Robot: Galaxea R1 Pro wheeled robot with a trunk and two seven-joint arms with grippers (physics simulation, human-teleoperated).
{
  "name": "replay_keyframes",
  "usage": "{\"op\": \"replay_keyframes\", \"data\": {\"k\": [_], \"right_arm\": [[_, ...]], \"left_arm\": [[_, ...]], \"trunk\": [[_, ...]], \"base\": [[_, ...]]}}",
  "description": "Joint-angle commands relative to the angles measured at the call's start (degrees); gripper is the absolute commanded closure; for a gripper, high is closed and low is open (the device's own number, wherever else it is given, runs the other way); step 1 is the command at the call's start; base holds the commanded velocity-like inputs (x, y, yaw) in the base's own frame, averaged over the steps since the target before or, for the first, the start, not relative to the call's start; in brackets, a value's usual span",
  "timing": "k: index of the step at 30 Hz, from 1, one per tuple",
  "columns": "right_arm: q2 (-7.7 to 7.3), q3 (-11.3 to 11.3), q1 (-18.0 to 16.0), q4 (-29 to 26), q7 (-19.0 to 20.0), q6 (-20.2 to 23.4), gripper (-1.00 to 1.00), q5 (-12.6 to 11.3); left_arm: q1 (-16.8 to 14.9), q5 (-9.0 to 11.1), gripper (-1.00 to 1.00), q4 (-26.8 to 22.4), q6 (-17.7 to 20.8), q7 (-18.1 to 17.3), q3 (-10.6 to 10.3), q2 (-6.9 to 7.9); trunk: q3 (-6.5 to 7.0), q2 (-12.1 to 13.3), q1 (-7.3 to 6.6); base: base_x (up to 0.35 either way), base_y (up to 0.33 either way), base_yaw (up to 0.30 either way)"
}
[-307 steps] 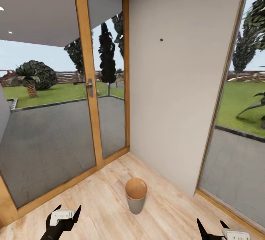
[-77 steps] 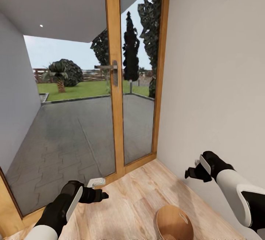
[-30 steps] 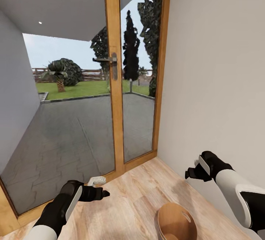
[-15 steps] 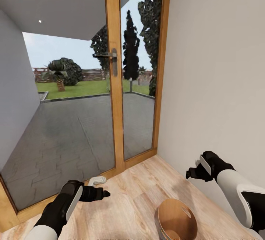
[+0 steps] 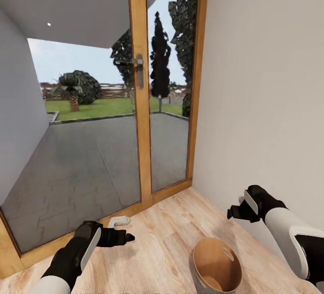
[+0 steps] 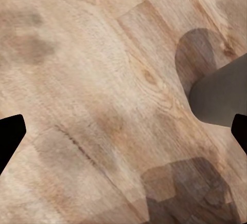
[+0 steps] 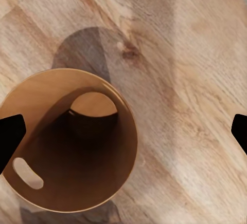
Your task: Put the three can of soda from the living room inside the tash can in the kitchen.
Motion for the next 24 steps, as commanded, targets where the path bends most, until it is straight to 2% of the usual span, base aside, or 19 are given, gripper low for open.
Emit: {"op": "replay_keyframes", "data": {"k": [1, 8, 24], "right_arm": [[0.01, 0.01, 0.01, 0.00, 0.00, 0.00, -1.00, 0.00], [0.04, 0.07, 0.06, 0.04, 0.00, 0.00, -1.00, 0.02], [0.15, 0.10, 0.06, 0.03, 0.00, -0.03, -1.00, 0.08]], "left_arm": [[0.00, 0.01, -1.00, 0.01, 0.00, 0.00, 0.00, 0.01], [0.00, 0.01, -1.00, 0.08, 0.00, 0.00, 0.00, -0.03], [0.00, 0.01, -1.00, 0.09, 0.00, -0.10, 0.00, 0.01]], "trunk": [[-0.18, -0.42, 0.23], [-1.44, -3.22, 1.76], [-4.98, -3.44, 2.17]], "base": [[0.000, 0.000, 0.000], [0.000, 0.000, 0.000], [0.000, 0.000, 0.000]]}}
